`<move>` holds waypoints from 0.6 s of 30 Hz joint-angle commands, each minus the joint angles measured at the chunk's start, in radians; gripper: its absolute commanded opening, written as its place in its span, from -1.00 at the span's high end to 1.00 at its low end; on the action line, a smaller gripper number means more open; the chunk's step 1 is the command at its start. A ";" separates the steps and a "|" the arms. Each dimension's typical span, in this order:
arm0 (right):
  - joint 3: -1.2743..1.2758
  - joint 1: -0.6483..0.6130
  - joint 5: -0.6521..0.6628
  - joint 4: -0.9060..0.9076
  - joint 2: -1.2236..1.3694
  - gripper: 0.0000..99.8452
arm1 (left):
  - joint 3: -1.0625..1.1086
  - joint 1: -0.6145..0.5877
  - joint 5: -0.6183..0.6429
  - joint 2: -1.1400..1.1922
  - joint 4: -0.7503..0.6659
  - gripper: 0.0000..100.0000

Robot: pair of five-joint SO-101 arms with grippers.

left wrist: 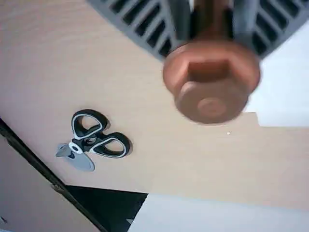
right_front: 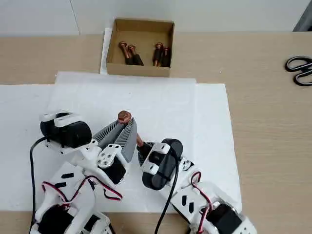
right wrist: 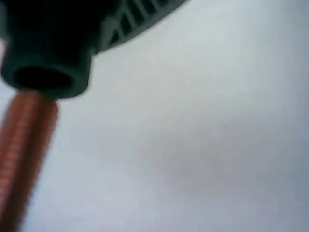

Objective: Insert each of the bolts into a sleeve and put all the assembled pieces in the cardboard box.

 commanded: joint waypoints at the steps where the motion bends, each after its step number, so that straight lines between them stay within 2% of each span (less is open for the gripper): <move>1: -0.071 -0.001 0.011 -0.022 0.001 0.99 | -0.001 0.003 0.005 -0.005 -0.029 0.99; 14: -0.110 -0.001 0.015 -0.030 0.002 0.99 | 0.056 0.005 0.015 -0.009 -0.028 0.99; 18: -0.143 0.039 0.015 -0.027 0.002 0.99 | 0.051 0.005 0.020 -0.011 0.009 0.99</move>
